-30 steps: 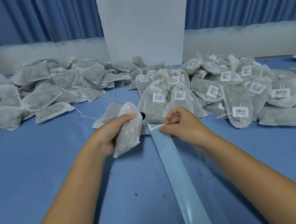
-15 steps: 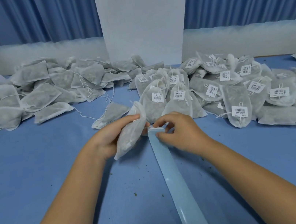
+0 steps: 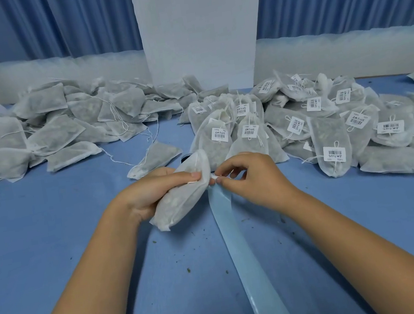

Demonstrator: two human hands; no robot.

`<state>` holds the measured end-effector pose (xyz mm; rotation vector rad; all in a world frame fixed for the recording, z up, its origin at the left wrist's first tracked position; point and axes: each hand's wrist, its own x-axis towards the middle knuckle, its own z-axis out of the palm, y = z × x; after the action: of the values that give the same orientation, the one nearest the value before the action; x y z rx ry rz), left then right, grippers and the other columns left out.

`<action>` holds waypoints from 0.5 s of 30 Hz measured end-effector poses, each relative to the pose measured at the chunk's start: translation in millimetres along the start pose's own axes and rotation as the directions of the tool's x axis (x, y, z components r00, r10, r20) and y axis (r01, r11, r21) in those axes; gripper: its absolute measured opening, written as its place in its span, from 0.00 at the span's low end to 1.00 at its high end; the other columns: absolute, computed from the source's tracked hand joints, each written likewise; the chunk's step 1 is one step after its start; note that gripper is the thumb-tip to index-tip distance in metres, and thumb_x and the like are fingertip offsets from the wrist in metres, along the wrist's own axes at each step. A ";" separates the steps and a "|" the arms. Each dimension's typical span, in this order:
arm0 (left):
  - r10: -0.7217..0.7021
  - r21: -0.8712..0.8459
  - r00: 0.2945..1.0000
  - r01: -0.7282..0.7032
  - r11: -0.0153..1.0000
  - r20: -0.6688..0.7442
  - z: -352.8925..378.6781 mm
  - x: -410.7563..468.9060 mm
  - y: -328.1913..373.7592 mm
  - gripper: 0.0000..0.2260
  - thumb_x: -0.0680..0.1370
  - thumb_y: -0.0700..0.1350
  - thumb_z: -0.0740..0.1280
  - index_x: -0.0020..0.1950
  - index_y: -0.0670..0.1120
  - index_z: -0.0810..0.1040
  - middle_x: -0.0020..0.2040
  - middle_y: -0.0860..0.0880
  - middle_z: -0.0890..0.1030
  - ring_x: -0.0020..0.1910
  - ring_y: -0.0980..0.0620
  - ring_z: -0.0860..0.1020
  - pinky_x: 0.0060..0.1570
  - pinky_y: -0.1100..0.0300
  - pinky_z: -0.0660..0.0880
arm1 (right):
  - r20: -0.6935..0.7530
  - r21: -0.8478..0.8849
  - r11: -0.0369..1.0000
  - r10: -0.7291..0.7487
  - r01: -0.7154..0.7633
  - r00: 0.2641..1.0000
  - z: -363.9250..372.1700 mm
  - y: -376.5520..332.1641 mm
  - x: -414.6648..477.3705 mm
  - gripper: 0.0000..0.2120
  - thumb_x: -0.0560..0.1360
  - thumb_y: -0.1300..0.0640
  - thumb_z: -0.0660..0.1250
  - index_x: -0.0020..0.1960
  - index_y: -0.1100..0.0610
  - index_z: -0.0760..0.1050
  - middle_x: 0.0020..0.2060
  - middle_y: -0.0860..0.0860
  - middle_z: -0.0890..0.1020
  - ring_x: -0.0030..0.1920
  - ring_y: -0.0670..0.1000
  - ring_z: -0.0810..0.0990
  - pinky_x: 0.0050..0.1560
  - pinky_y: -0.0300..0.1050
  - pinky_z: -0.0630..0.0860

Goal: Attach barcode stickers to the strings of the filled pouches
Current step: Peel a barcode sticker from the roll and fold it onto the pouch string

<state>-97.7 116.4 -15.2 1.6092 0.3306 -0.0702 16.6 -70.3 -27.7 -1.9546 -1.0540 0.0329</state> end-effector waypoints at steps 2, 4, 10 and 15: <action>0.023 0.035 0.999 -0.024 0.999 0.030 -1.6 -1.0 0.4 0.31 0.66 0.55 0.75 0.62 0.36 0.80 0.67 0.33 0.75 0.71 0.35 0.68 0.73 0.46 0.61 | 0.016 0.021 1.000 0.001 -0.002 1.000 -1.2 0.0 -0.5 0.05 0.71 0.57 0.73 0.42 0.47 0.84 0.38 0.42 0.83 0.40 0.40 0.78 0.42 0.29 0.71; 0.031 0.068 0.998 -0.035 0.997 0.058 -2.5 -2.7 1.8 0.27 0.67 0.55 0.74 0.60 0.40 0.83 0.66 0.36 0.77 0.71 0.36 0.68 0.74 0.45 0.59 | 0.020 0.056 0.998 0.008 -0.009 1.000 -1.9 -0.6 -1.6 0.07 0.72 0.59 0.73 0.41 0.47 0.84 0.36 0.41 0.84 0.38 0.40 0.79 0.41 0.29 0.72; -0.014 0.203 0.998 0.002 0.979 0.058 0.0 -2.9 3.8 0.35 0.59 0.58 0.76 0.55 0.32 0.80 0.52 0.37 0.82 0.46 0.47 0.78 0.48 0.58 0.72 | 0.057 0.091 0.994 0.048 -0.053 0.997 -0.8 -2.2 -2.8 0.09 0.71 0.62 0.73 0.37 0.48 0.83 0.30 0.38 0.81 0.34 0.37 0.77 0.37 0.26 0.70; -0.054 0.273 0.992 0.021 0.962 0.115 4.6 -2.2 3.9 0.07 0.66 0.53 0.74 0.31 0.52 0.84 0.32 0.52 0.81 0.31 0.58 0.79 0.31 0.68 0.74 | 0.079 -0.014 1.000 0.018 -0.016 0.997 -0.3 -1.7 -4.1 0.08 0.70 0.57 0.74 0.34 0.47 0.80 0.30 0.41 0.82 0.34 0.39 0.78 0.37 0.30 0.74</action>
<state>-98.0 111.4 -11.2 1.8609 0.2651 -0.2507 13.0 -72.9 -27.8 -1.9887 -1.0917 0.1137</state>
